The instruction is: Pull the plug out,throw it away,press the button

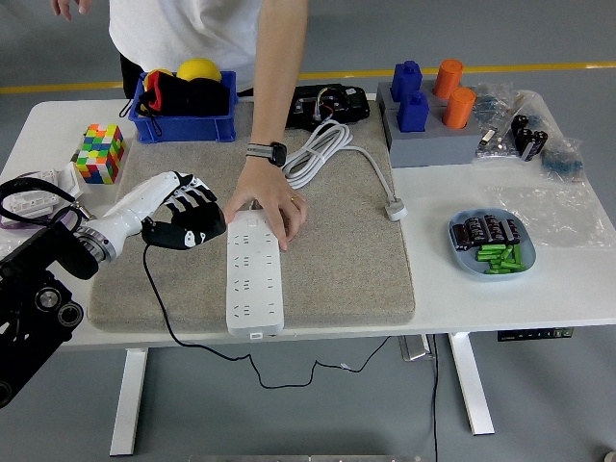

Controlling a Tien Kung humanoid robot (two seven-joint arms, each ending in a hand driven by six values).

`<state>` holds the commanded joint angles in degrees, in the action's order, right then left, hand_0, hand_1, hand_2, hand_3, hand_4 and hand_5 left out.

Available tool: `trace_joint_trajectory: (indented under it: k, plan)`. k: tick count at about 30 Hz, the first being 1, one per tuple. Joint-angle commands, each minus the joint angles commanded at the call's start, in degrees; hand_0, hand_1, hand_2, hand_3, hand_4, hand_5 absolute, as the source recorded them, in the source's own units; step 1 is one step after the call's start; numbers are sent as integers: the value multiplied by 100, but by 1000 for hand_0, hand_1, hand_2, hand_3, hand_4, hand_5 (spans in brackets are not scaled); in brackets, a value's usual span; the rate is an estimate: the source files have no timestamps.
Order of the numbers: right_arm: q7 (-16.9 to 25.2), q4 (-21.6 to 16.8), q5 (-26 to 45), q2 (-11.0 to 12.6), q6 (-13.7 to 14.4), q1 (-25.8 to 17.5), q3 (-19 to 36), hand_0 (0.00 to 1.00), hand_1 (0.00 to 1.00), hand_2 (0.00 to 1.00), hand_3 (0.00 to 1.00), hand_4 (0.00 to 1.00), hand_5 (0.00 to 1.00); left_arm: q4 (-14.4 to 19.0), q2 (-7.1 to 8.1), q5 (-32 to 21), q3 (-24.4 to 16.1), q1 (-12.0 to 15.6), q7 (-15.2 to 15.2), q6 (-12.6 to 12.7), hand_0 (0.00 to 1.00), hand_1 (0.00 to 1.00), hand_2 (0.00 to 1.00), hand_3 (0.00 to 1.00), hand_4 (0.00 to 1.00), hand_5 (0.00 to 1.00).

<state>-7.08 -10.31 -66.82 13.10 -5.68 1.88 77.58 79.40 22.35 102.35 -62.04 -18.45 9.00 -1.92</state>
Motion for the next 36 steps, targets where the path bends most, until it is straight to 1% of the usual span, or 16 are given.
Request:
trace_joint_trajectory:
  k: [5, 6, 11, 12, 17, 18, 24, 25, 29, 30, 34, 36]
  plan:
    - [-8, 0, 9, -6, -1, 0, -5, 804, 695, 675, 667, 774, 664, -514, -92, 48, 8, -106, 13, 24, 506, 366, 354, 518, 630, 2]
    - [-8, 0, 10, -5, -1, -1, -6, 804, 697, 675, 667, 774, 665, -577, -107, 60, 15, -115, 13, 20, 538, 490, 460, 589, 699, 2]
    - [-12, 0, 3, 1, 3, -5, 5, 804, 697, 675, 667, 774, 665, -738, -162, 26, 15, -121, 58, -28, 538, 490, 460, 589, 699, 2]
    - [-9, 0, 9, 1, 3, -5, 0, 804, 697, 676, 667, 774, 665, -773, -168, -28, 16, -128, 88, -66, 678, 727, 702, 785, 783, 2]
    - [0, 0, 27, -3, -3, 2, -35, 804, 697, 676, 667, 774, 665, -848, -168, -142, 19, -168, 111, -89, 678, 727, 702, 785, 783, 2]
    - [-1, 0, 30, -3, -3, 3, -42, 804, 696, 676, 666, 774, 665, -850, -171, -133, 15, -172, 115, -84, 736, 799, 779, 848, 819, 2]
    - [-6, 0, 40, 24, 0, 13, -102, 804, 696, 676, 666, 774, 665, -869, -179, -132, 72, -244, 181, -120, 736, 799, 779, 848, 819, 2]
    - [-3, 0, 45, 30, -1, 16, -112, 804, 696, 675, 666, 774, 664, -840, -171, -114, 80, -249, 194, -126, 744, 807, 809, 856, 844, 2]
    - [-9, 0, 41, 48, 4, 12, -123, 804, 696, 675, 666, 774, 664, -608, -141, -168, 167, -322, 230, -157, 744, 807, 809, 856, 844, 2]
    - [-11, 0, 44, 50, 4, 8, -127, 804, 696, 675, 666, 774, 664, -559, -140, -190, 216, -361, 238, -177, 663, 710, 714, 851, 853, 2]
    - [-8, 0, 57, 48, 1, -1, -143, 803, 696, 676, 665, 773, 666, -409, -149, -364, 514, -563, 322, -245, 663, 710, 714, 851, 853, 2]
    - [-5, 0, 64, 45, -2, -3, -148, 803, 696, 676, 665, 773, 666, -412, -176, -460, 665, -670, 388, -282, 663, 710, 714, 851, 853, 2]
